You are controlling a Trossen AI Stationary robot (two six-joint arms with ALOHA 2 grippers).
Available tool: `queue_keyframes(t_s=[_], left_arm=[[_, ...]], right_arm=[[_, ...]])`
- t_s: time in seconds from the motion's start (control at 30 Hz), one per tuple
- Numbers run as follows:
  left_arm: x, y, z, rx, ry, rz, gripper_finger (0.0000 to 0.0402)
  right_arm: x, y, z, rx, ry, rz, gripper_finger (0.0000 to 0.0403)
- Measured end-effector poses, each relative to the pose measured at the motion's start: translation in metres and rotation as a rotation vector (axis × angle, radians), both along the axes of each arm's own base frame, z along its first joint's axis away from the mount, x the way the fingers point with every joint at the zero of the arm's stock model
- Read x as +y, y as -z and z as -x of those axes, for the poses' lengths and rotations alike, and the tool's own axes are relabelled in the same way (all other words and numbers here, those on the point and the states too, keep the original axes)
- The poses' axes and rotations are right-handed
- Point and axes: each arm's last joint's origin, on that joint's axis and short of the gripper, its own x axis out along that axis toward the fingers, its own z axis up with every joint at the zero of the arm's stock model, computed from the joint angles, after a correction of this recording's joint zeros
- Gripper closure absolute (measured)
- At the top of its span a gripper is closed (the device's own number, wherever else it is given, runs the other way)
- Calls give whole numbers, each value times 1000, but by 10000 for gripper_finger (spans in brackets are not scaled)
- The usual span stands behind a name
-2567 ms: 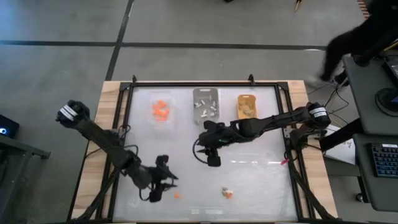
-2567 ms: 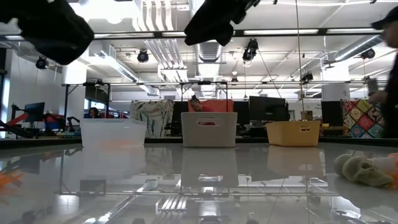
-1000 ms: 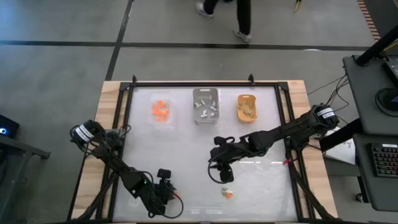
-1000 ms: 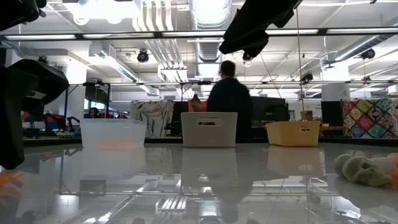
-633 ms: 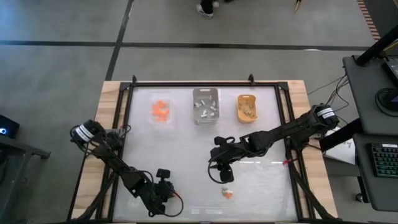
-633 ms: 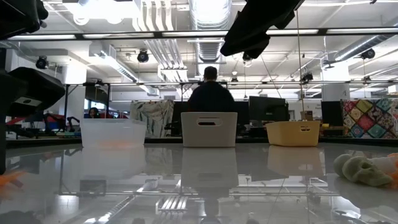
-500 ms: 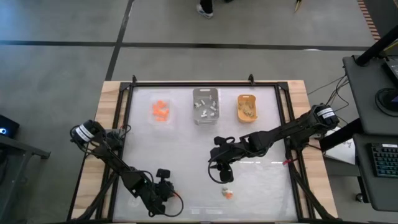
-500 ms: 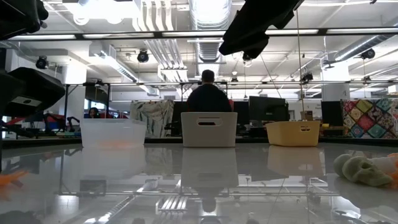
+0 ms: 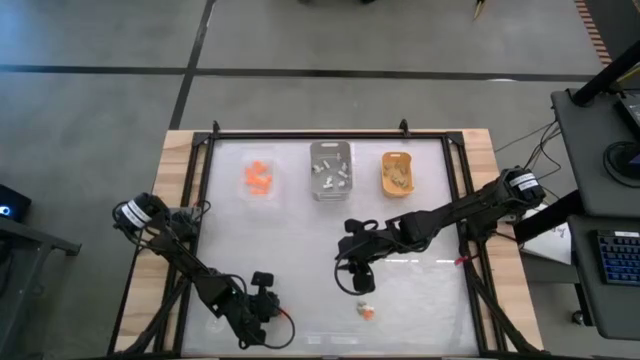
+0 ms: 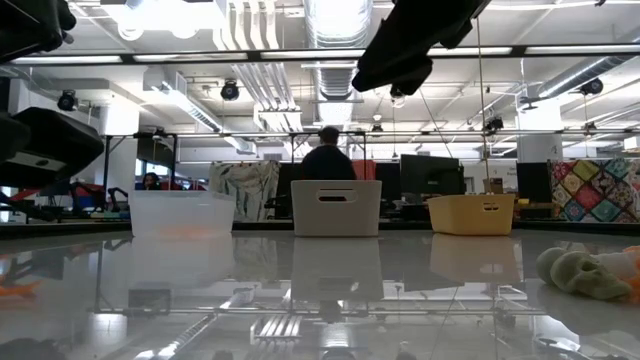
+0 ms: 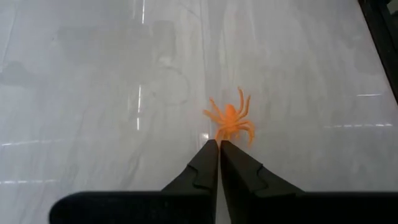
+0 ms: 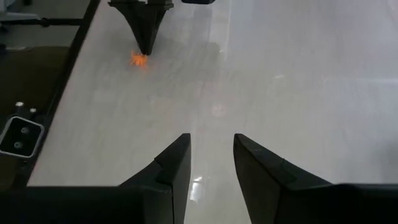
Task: Sort Halloween decoration
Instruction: Put the orange spider toy into the transparent white bin
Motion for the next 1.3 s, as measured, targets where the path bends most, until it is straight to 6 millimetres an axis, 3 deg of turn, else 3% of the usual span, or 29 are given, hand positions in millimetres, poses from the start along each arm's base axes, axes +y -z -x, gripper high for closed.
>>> queue_keyframes(t_s=[0.43, 0.9, 1.3], left_arm=[[1, -10, 0, -97, -41, -62, 402], [20, -19, 14, -127, -274, -210, 401], [31, -50, 27, -131, -320, -140, 401]], right_arm=[[-1, 8, 3, 25, 22, 0, 294], [-1, 10, 4, 30, 22, 2, 299], [-1, 9, 3, 16, 18, 3, 303]])
